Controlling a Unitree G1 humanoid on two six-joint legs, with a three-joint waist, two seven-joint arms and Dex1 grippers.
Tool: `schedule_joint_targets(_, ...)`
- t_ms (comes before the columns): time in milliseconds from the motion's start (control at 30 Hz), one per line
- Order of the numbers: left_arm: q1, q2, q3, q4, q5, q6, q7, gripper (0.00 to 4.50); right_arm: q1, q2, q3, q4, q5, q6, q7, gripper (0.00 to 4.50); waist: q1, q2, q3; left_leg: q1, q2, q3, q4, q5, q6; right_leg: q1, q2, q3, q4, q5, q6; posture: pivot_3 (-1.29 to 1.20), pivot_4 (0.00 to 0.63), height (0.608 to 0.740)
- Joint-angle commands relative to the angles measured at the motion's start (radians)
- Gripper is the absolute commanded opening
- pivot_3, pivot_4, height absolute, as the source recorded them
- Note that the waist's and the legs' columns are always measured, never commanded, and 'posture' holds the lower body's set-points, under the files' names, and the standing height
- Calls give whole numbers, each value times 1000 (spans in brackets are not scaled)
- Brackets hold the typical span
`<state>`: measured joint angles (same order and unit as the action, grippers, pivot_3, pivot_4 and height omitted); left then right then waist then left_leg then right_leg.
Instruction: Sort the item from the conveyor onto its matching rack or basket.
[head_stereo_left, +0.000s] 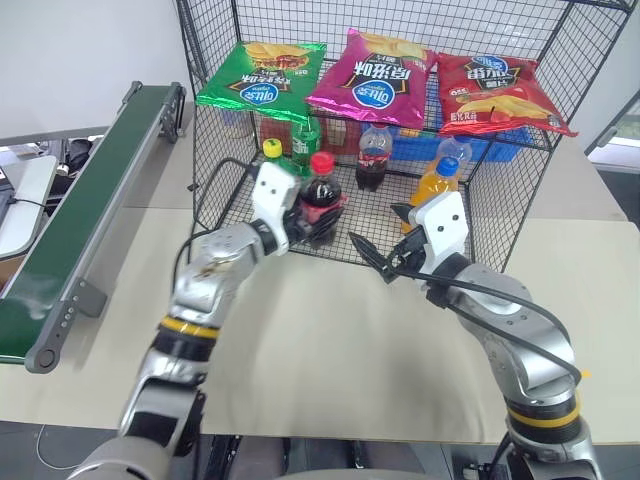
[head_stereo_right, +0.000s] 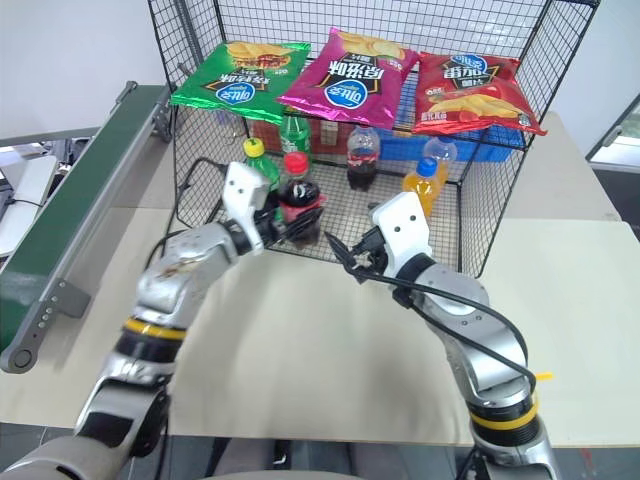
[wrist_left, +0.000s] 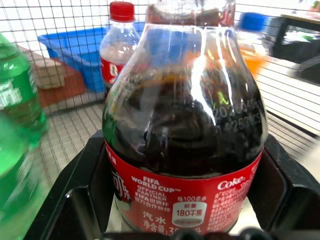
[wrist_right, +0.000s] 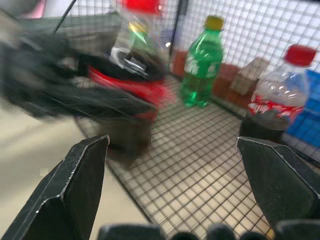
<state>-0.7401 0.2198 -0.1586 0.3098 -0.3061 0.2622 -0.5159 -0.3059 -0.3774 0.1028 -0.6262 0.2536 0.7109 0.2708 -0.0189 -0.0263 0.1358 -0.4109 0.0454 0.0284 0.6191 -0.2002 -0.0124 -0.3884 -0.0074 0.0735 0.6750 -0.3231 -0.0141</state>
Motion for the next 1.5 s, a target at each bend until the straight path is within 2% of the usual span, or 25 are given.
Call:
schedule_joint_targets(33, -125, -57, 25, 209, 75, -214, 6, 3002, 7, 14, -20, -64, -29, 11, -47, 4500, 1, 0, 0, -1, 0, 0, 0, 0, 0, 0, 0, 0, -1, 0, 0, 0, 150, 740)
schedule_joint_targets(133, -233, -130, 56, 462, 106, -361, 28, 3002, 21, 33, -25, -81, -40, 25, -75, 4500, 4, 0, 0, -3, -1, 1, 0, 0, 0, 0, 0, -1, -2, 0, 0, 0, 150, 740)
schedule_joint_targets(233, -291, -167, 76, 638, 142, -468, 53, 3002, 23, 39, -32, -92, -50, 39, -91, 4500, 6, 0, 0, -5, -2, 1, 1, 0, 1, 0, 0, -1, -2, 0, 0, 0, 150, 740)
schedule_joint_targets(433, -304, -199, 106, 786, 177, -557, 50, 3002, 6, 38, -50, -108, -54, 78, -105, 4500, 5, 1, 0, -5, -2, 1, 2, 0, 1, 0, 0, -2, -1, 0, 0, 0, 150, 740)
schedule_joint_targets(500, -296, -204, 122, 796, 175, -564, 37, 4022, 1, 40, -55, -108, -51, 86, -105, 4500, 4, 1, 0, -5, -2, 1, 3, 0, 1, 0, 0, -2, 0, 0, 0, 0, 150, 740)
schedule_joint_targets(533, -292, -204, 128, 791, 173, -566, 29, 4377, -1, 41, -57, -106, -50, 87, -104, 4500, 4, 1, 0, -4, -2, 1, 3, 0, 1, 1, 0, -2, 0, 0, 0, 0, 150, 740)
schedule_joint_targets(667, -279, -200, 140, 770, 178, -568, 12, 4450, -3, 43, -61, -95, -45, 84, -97, 4500, 4, 1, -1, -4, -2, 1, 4, 0, 1, 1, 0, -2, 1, 0, 1, 0, 150, 740)
schedule_joint_targets(867, -146, -139, 124, 522, 176, -440, -60, 4450, -18, 46, -74, -46, -30, 56, -68, 4500, 0, 2, -1, -3, -2, 1, 5, 0, 1, 1, 1, -1, 4, 0, 1, 0, 150, 740)
schedule_joint_targets(1033, 42, -33, 101, 82, 128, -171, -153, 4450, -36, 19, -95, 2, -9, 16, -1, 4500, -6, 3, -1, -3, 0, -1, 6, 0, 0, 1, 2, -1, 5, 0, 1, 0, 150, 740)
schedule_joint_targets(1133, 127, 68, 127, -181, 45, 15, -212, 4450, -43, -15, -117, 29, 15, -15, 65, 4500, -5, 3, -2, -3, 1, -2, 6, 0, 0, 1, 2, -1, 5, 0, 1, 0, 150, 740)
schedule_joint_targets(1233, 189, 228, 192, -357, -7, 130, -272, 4450, -25, -71, -150, 29, 75, -28, 166, 4500, -7, 3, -2, -3, 1, -3, 7, 0, 0, 1, 2, -1, 5, -1, 1, 0, 150, 740)
schedule_joint_targets(1400, 315, 462, 326, -550, -104, 290, -333, 4450, 15, -144, -194, 27, 168, -51, 302, 4500, -20, 3, -1, 0, 4, -6, 6, 0, 1, 2, 2, 0, 5, -1, 1, 0, 150, 740)
schedule_joint_targets(1500, 342, 508, 392, -610, -157, 375, -304, 4450, 17, -160, -197, 39, 176, -64, 321, 4500, -21, 3, -1, 1, 4, -6, 6, 0, 1, 3, 1, 0, 5, -1, 1, 0, 150, 740)
